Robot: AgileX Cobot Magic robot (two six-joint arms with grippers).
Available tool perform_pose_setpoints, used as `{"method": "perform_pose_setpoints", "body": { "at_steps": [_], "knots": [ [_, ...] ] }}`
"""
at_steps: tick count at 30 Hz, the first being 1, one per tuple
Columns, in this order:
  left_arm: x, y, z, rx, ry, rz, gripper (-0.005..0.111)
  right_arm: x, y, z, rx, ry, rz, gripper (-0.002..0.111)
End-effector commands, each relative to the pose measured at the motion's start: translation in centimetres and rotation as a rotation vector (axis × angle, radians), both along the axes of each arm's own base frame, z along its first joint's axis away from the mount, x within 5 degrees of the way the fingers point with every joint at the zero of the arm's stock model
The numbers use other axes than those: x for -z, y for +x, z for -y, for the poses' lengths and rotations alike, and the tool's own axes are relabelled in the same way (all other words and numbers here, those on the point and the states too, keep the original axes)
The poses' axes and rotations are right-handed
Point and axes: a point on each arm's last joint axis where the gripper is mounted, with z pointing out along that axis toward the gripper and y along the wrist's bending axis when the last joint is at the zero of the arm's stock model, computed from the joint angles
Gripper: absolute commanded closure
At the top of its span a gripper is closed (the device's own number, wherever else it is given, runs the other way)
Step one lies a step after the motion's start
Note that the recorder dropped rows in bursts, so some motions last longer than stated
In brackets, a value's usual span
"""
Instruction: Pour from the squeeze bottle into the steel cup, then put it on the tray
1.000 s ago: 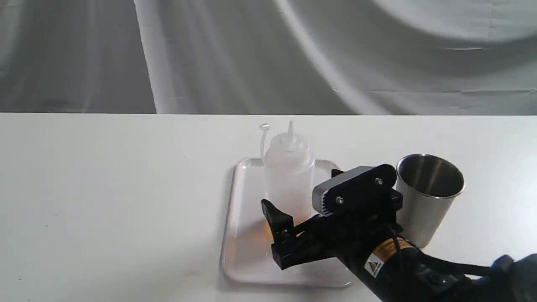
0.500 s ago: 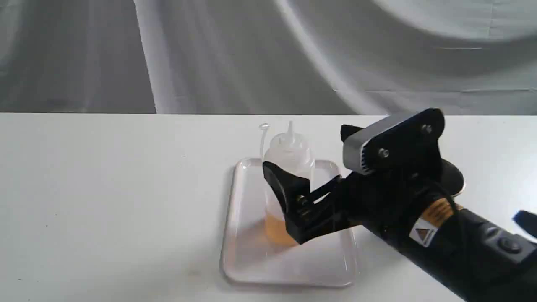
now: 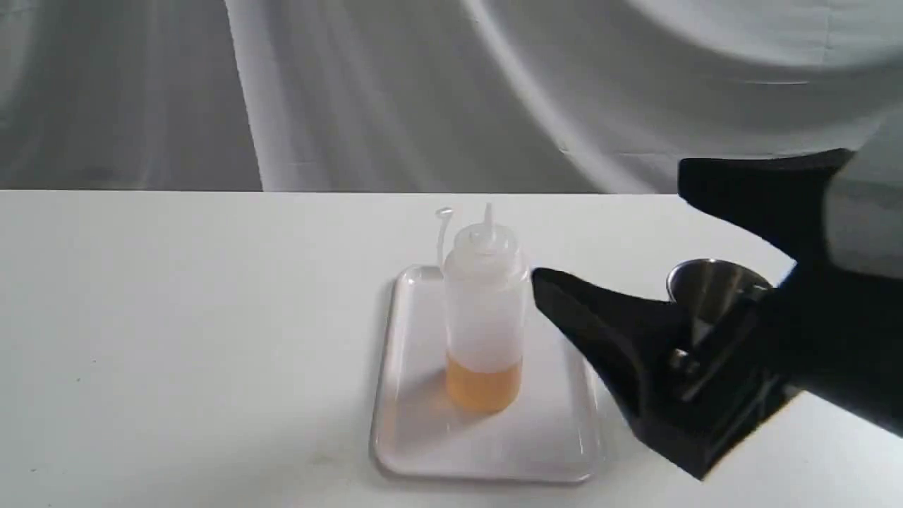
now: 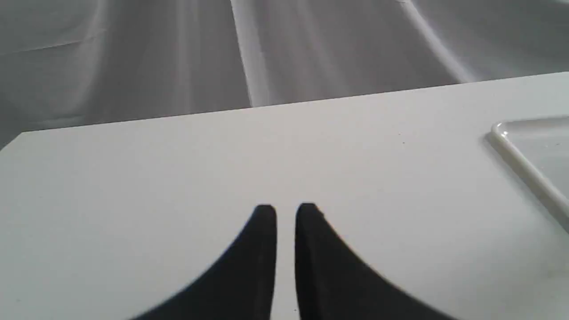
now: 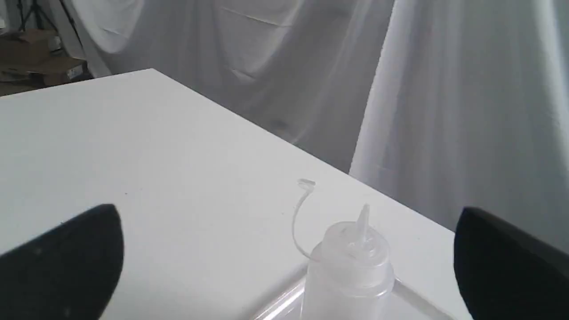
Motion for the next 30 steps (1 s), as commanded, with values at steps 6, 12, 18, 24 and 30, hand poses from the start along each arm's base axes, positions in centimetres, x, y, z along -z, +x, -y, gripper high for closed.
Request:
{"method": "perform_pose_setpoints", "body": {
  "at_steps": [6,12,18,24,30],
  "knots": [
    [0.1,0.0,0.0,0.004,0.001,0.008,0.098,-0.3,-4.5,2.7,-0.001,0.086,0.075,0.003],
    [0.1,0.0,0.0,0.004,0.001,0.008,0.098,0.1,-7.1,4.2,-0.001,0.151,0.083,0.005],
    [0.1,0.0,0.0,0.004,0.001,0.008,0.098,1.0,-8.8,5.2,-0.004,0.129,0.046,0.04],
    [0.1,0.0,0.0,0.004,0.001,0.008,0.098,1.4,-9.9,5.9,-0.006,0.15,0.073,0.108],
    [0.1,0.0,0.0,0.004,0.001,0.008,0.098,1.9,-10.7,6.4,-0.008,0.157,0.075,0.108]
  ]
}}
